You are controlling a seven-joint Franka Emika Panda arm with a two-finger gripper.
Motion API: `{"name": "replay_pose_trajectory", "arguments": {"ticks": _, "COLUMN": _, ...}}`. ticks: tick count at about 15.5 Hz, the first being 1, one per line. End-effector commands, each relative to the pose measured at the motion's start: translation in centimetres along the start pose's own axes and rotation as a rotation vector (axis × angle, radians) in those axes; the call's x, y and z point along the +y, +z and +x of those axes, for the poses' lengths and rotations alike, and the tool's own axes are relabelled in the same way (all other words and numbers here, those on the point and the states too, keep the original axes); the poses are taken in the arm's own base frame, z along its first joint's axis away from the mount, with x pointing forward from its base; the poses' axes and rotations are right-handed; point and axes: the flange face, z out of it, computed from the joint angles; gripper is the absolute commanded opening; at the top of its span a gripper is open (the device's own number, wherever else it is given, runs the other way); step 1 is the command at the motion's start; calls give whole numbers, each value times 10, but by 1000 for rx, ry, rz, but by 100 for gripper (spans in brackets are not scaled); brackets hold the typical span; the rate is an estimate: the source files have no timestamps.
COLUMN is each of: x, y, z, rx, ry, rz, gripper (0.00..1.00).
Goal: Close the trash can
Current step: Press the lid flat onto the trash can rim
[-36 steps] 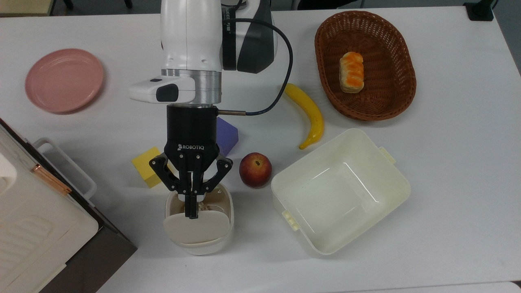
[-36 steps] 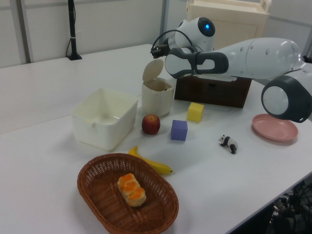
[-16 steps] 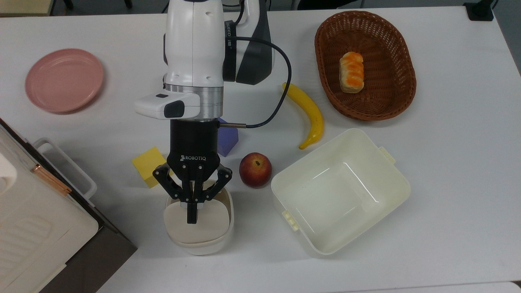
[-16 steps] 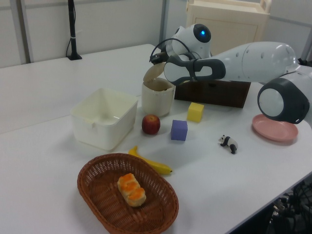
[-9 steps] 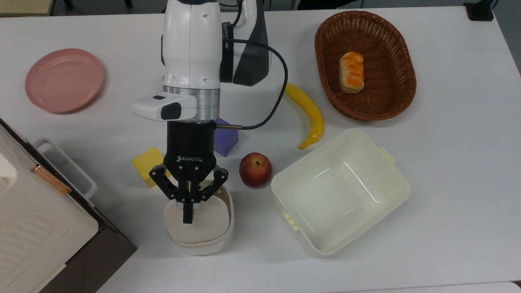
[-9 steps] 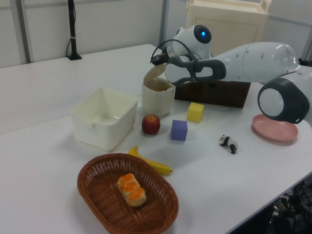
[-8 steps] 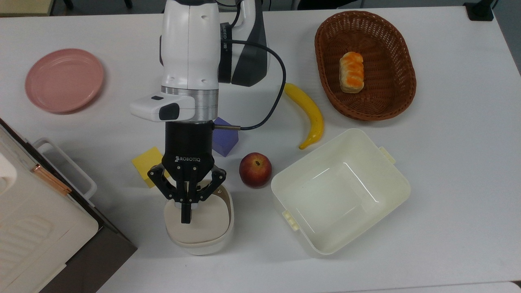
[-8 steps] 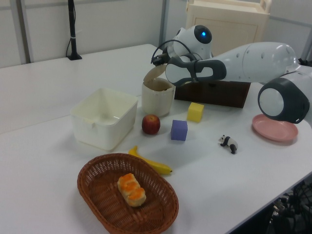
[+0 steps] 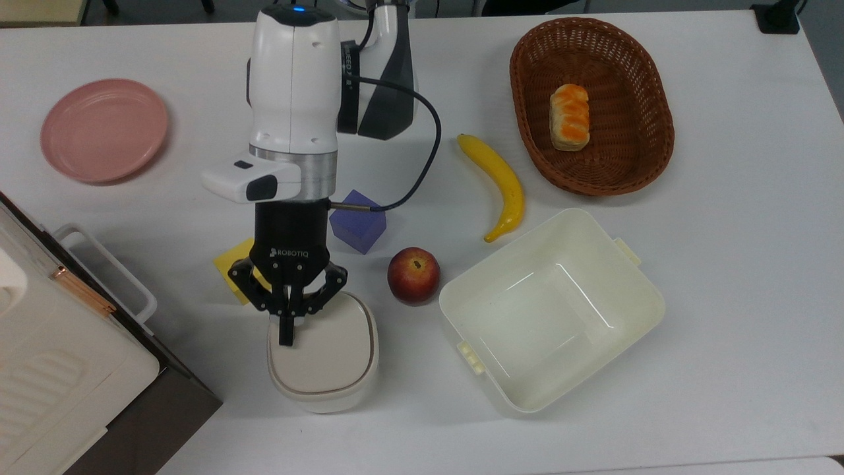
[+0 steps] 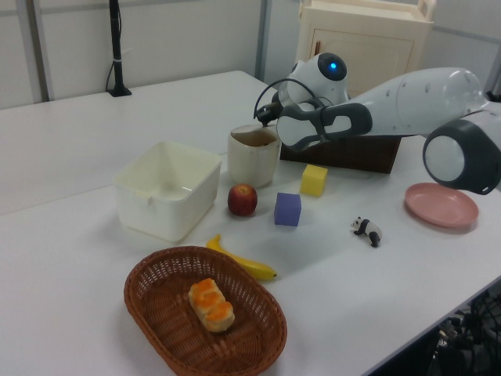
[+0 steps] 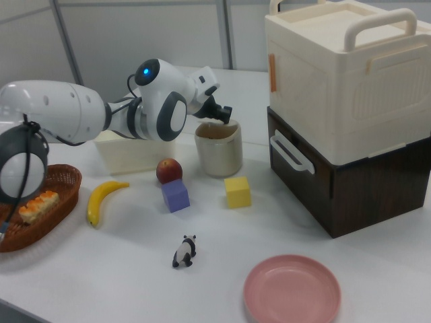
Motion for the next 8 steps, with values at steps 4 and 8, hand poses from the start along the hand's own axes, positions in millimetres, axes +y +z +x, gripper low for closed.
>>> {"name": "replay_pose_trajectory", "arguments": {"ticks": 4, "x": -6, "y": -24, "z": -24, "rx": -52, "ry": -48, "rz": 11, "gripper": 5}}
{"name": "replay_pose_trajectory", "arguments": {"ticks": 8, "x": -7, "y": -21, "z": -28, "rx": -61, "ry": -61, "rz": 13, "gripper": 5}}
